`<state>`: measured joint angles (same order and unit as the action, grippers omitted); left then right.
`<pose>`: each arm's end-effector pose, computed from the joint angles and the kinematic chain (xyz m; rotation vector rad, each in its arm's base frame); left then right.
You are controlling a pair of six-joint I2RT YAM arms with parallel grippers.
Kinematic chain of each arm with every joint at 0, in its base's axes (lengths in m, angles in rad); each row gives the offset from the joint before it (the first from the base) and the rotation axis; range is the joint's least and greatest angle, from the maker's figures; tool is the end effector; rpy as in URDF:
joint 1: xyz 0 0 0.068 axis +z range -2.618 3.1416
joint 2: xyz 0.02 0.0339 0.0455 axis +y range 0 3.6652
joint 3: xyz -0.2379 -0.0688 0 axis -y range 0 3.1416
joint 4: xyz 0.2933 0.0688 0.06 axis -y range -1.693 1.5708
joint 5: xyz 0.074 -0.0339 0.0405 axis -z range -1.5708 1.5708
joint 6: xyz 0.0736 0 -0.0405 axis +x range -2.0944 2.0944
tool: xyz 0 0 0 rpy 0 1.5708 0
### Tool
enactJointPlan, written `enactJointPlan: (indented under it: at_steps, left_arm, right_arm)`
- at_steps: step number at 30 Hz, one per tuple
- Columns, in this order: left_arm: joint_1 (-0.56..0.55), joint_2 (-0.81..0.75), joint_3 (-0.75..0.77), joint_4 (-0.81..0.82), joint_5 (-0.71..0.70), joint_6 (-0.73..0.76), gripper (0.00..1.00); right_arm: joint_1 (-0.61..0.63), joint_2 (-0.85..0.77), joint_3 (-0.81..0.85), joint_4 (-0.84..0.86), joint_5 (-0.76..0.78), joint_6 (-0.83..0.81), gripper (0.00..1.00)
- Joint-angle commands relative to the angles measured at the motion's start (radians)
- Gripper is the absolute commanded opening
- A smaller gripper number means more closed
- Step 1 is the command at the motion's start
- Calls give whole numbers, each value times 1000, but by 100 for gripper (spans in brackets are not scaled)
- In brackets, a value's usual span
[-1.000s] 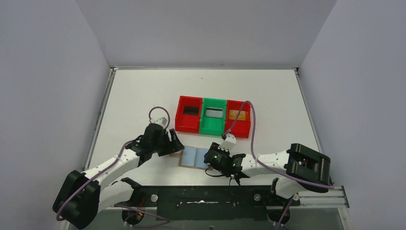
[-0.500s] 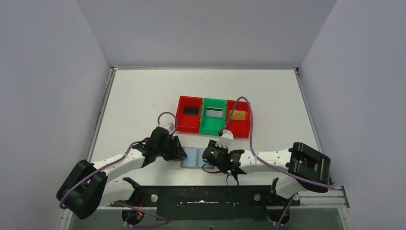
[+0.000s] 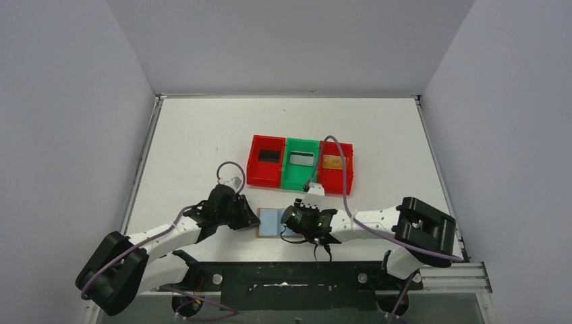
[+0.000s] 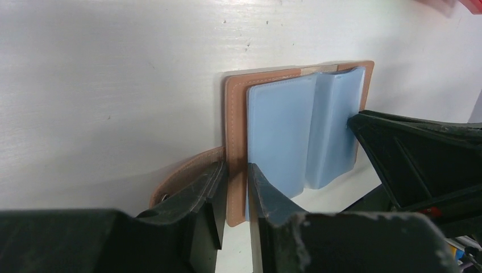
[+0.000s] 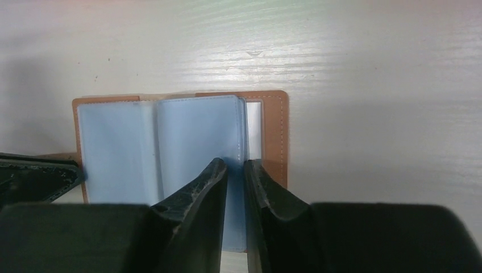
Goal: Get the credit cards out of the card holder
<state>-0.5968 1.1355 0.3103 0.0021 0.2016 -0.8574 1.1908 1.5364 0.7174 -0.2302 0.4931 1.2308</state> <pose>0.2085 -0.1595 0.0473 -0.2334 2.5678 -0.8665 0.1530 0.2890 0.0576 0.2158 2.4725 0.3990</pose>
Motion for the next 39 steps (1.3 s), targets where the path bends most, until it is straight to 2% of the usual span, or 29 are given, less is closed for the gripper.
enactJointPlan:
  at_steps: [1,4,14,19,25,32,34,39]
  left_arm:
    - [-8,16,0,106,56,-14,18]
    - [-12,27,6,108,60,-12,17]
    - [-14,14,6,99,50,-14,15]
    - [-13,15,10,100,56,-15,15]
    - [-15,10,15,92,53,-14,15]
    - [-15,7,17,87,48,-14,15]
    - [-14,6,18,84,46,-14,15]
    - [-15,3,19,77,44,-11,15]
  right_arm:
    - [13,-34,44,72,7,-72,15]
    - [19,-41,59,106,-22,-132,20]
    - [15,-64,26,213,-78,-154,32]
    - [-16,-63,0,329,-180,-195,34]
    - [-31,-10,52,294,-236,-231,33]
    - [-37,0,56,416,-421,-307,45]
    - [-29,-39,44,427,-385,-304,49]
    - [-17,-130,49,202,-180,-256,52]
